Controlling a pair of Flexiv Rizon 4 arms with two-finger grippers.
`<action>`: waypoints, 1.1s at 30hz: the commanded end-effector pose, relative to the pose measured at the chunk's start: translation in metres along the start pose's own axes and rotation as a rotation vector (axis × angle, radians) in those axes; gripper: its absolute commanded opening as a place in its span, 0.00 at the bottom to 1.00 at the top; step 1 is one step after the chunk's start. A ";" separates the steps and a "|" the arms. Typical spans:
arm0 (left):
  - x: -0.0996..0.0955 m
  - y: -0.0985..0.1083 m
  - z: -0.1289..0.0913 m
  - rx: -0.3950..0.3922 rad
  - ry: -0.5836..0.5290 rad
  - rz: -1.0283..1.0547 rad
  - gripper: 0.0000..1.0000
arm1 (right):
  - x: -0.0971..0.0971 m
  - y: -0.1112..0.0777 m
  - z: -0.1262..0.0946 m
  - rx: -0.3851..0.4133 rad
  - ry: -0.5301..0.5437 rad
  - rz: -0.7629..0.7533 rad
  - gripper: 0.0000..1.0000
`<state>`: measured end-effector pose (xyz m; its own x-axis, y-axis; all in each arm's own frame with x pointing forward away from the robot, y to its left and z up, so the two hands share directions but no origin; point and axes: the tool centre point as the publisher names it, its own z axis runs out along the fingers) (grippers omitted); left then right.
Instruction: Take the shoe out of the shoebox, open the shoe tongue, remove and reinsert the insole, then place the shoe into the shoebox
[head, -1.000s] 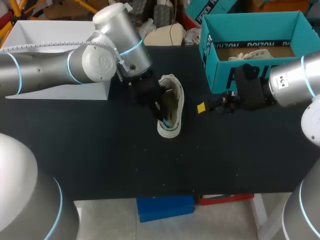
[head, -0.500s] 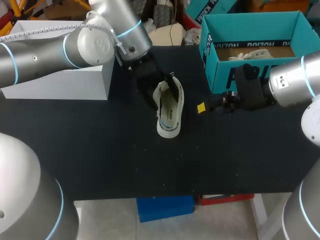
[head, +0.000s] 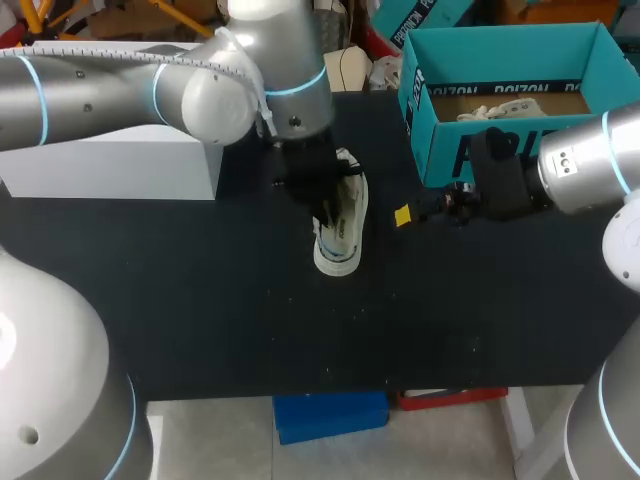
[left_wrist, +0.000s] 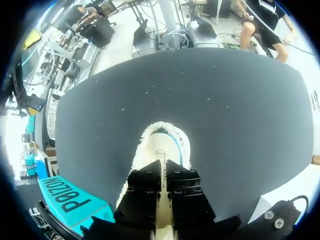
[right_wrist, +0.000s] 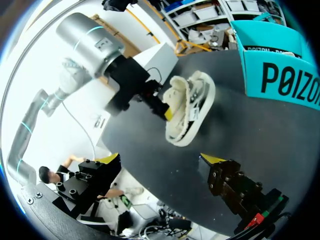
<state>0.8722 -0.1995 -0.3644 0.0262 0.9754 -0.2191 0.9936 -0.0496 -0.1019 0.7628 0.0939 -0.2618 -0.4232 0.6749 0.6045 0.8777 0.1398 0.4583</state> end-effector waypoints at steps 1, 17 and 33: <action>0.002 0.000 0.010 -0.006 0.012 -0.007 0.00 | 0.000 0.000 0.000 0.002 -0.001 0.001 1.00; 0.009 -0.005 0.054 0.052 0.048 -0.035 0.00 | 0.000 0.000 0.000 0.002 -0.001 0.001 1.00; -0.022 0.014 -0.060 0.066 -0.377 -0.237 0.00 | 0.000 0.000 0.000 0.002 -0.001 0.001 1.00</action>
<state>0.8876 -0.2320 -0.3369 -0.1791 0.8964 -0.4054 0.9689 0.0891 -0.2311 0.7627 0.0937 -0.2617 -0.4232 0.6750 0.6045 0.8777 0.1398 0.4583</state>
